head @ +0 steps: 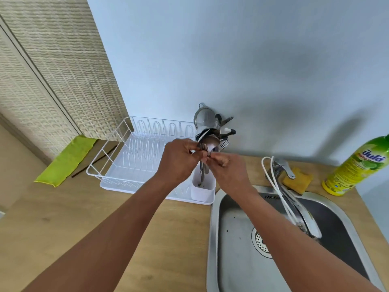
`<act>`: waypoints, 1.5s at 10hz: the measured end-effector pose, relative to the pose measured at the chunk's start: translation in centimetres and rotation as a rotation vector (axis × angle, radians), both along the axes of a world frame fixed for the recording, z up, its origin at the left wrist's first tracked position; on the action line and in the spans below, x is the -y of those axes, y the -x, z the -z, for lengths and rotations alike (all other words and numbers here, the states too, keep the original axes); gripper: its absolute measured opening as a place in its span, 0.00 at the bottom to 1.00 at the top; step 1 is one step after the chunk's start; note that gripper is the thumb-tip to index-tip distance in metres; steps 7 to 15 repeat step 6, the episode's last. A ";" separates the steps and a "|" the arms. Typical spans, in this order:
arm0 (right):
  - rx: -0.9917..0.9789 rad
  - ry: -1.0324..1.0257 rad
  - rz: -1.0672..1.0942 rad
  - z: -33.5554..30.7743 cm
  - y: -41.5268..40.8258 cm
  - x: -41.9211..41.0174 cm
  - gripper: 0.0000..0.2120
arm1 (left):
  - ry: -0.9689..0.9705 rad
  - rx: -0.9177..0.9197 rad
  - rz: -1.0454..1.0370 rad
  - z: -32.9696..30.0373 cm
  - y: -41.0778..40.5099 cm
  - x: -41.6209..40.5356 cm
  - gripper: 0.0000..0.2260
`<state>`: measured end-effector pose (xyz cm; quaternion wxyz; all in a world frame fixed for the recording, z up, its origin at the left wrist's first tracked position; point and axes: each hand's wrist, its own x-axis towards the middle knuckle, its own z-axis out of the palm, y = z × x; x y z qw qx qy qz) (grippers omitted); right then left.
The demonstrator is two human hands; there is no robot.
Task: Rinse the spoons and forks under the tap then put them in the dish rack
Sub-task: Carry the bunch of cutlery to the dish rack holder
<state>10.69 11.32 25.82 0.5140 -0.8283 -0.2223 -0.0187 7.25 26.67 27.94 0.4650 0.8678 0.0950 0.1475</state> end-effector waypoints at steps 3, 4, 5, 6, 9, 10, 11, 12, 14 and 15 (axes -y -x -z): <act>-0.085 0.468 0.059 6.7 0.0 -0.7 0.18 | -0.172 -0.365 0.063 5.3 -0.7 -0.7 0.09; -0.039 0.599 0.057 6.7 0.3 -0.8 0.13 | -0.233 -0.434 0.083 5.6 -0.9 -0.3 0.08; 0.104 0.622 0.100 6.2 1.1 -1.5 0.09 | -0.295 -0.440 0.129 5.7 -0.6 -0.4 0.04; 0.125 0.599 0.172 6.0 1.4 -1.3 0.06 | -0.232 -0.371 0.133 6.0 -0.3 -1.0 0.07; 0.125 0.599 0.172 6.0 1.4 -1.3 0.06 | -0.232 -0.371 0.133 6.0 -0.3 -1.0 0.07; 0.125 0.599 0.172 6.0 1.4 -1.3 0.06 | -0.232 -0.371 0.133 6.0 -0.3 -1.0 0.07; 0.125 0.599 0.172 6.0 1.4 -1.3 0.06 | -0.232 -0.371 0.133 6.0 -0.3 -1.0 0.07; 0.125 0.599 0.172 6.0 1.4 -1.3 0.06 | -0.232 -0.371 0.133 6.0 -0.3 -1.0 0.07; 0.125 0.599 0.172 6.0 1.4 -1.3 0.06 | -0.232 -0.371 0.133 6.0 -0.3 -1.0 0.07; 0.125 0.599 0.172 6.0 1.4 -1.3 0.06 | -0.232 -0.371 0.133 6.0 -0.3 -1.0 0.07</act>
